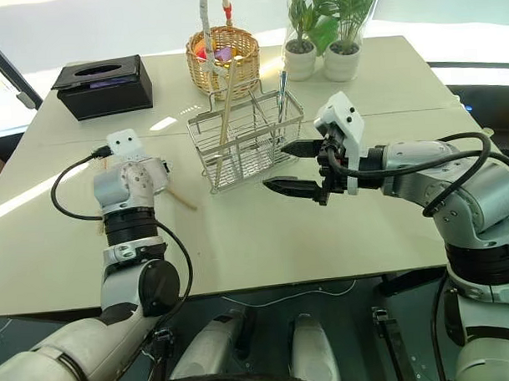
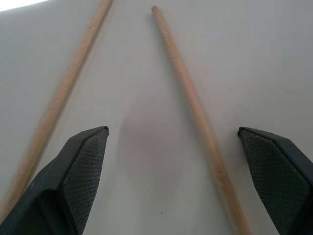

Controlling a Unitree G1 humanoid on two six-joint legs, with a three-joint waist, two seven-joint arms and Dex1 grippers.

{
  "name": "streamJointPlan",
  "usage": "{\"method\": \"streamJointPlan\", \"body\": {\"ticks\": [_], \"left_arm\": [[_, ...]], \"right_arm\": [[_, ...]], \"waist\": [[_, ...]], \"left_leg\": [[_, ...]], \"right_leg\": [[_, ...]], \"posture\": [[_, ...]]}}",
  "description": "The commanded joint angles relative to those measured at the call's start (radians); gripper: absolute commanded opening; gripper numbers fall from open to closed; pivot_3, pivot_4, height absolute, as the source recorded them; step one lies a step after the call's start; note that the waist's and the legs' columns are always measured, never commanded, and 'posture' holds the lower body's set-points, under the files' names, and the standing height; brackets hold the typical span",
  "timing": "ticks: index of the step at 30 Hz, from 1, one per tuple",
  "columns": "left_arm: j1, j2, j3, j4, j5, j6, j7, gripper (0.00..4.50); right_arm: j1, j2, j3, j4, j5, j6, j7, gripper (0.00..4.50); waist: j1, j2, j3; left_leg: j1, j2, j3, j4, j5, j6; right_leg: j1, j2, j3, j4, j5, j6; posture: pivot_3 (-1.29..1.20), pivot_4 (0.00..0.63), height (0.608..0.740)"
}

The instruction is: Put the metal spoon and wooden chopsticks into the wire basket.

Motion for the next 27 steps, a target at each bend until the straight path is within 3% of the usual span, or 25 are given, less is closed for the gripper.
{"method": "streamJointPlan", "body": {"ticks": [1, 2, 5, 12, 15, 21, 25, 27], "left_arm": [[0.052, -0.033, 0.050, 0.044, 0.050, 0.074, 0.058, 4.50], [0.054, -0.041, 0.056, 0.042, 0.052, 0.072, 0.062, 4.50], [0.058, -0.061, 0.099, 0.035, 0.046, 0.060, 0.073, 3.60], [0.067, -0.114, 0.230, 0.016, -0.019, -0.017, 0.081, 0.07], [0.078, -0.120, 0.259, 0.011, -0.036, -0.030, 0.087, 0.02], [0.088, -0.099, 0.267, 0.002, -0.056, -0.049, 0.079, 0.02], [0.107, -0.035, 0.152, -0.046, -0.048, -0.097, -0.018, 0.02], [0.113, 0.043, 0.051, -0.101, -0.047, -0.147, -0.129, 0.02]], "right_arm": [[-0.005, 0.009, -0.016, -0.013, -0.001, -0.022, -0.007, 4.42], [-0.004, 0.011, -0.018, -0.013, 0.000, -0.022, -0.009, 4.42], [-0.003, 0.017, -0.024, -0.013, 0.002, -0.022, -0.014, 4.50], [-0.005, 0.023, -0.029, -0.013, -0.001, -0.020, -0.021, 4.50], [-0.004, 0.021, -0.030, -0.011, -0.003, -0.022, -0.023, 4.50], [-0.005, 0.019, -0.030, -0.004, -0.010, -0.026, -0.023, 4.50], [-0.003, 0.020, -0.031, 0.000, -0.010, -0.027, -0.024, 4.50], [0.000, 0.022, -0.040, 0.003, -0.004, -0.024, -0.030, 4.50]], "waist": [[0.000, 0.001, -0.001], [0.001, 0.002, -0.002], [0.001, 0.002, -0.005], [0.000, 0.004, -0.006], [0.000, 0.005, -0.007], [-0.001, 0.010, -0.011], [-0.003, 0.013, -0.014], [-0.004, 0.012, -0.013]], "left_leg": [[0.000, 0.000, 0.000, 0.000, 0.000, 0.000], [0.001, 0.000, 0.000, 0.000, 0.000, 0.000], [0.001, 0.000, 0.001, 0.000, 0.000, 0.000], [0.007, 0.000, 0.003, -0.001, -0.002, 0.002], [0.016, 0.000, 0.004, -0.002, -0.005, 0.003], [0.016, 0.000, 0.005, -0.002, -0.006, 0.003], [0.017, 0.001, 0.006, -0.002, -0.006, 0.003], [0.017, 0.002, 0.006, -0.002, -0.006, 0.003]], "right_leg": [[0.000, 0.000, 0.000, 0.000, 0.000, 0.000], [0.000, 0.000, 0.000, 0.000, 0.000, 0.000], [0.001, 0.000, 0.000, 0.000, 0.000, 0.000], [0.005, 0.000, 0.001, 0.000, 0.000, 0.000], [0.012, -0.001, 0.001, -0.001, 0.000, 0.000], [0.013, -0.001, 0.001, -0.002, -0.001, 0.001], [0.013, -0.001, 0.002, -0.002, -0.001, 0.001], [0.013, 0.000, 0.002, -0.001, -0.001, 0.001]], "posture": [[0.00, 0.150, 0.740], [0.00, 0.150, 0.740], [0.00, 0.150, 0.740], [0.00, 0.150, 0.740], [0.00, 0.150, 0.740], [0.00, 0.150, 0.740], [0.00, 0.150, 0.740], [0.00, 0.150, 0.740]]}}
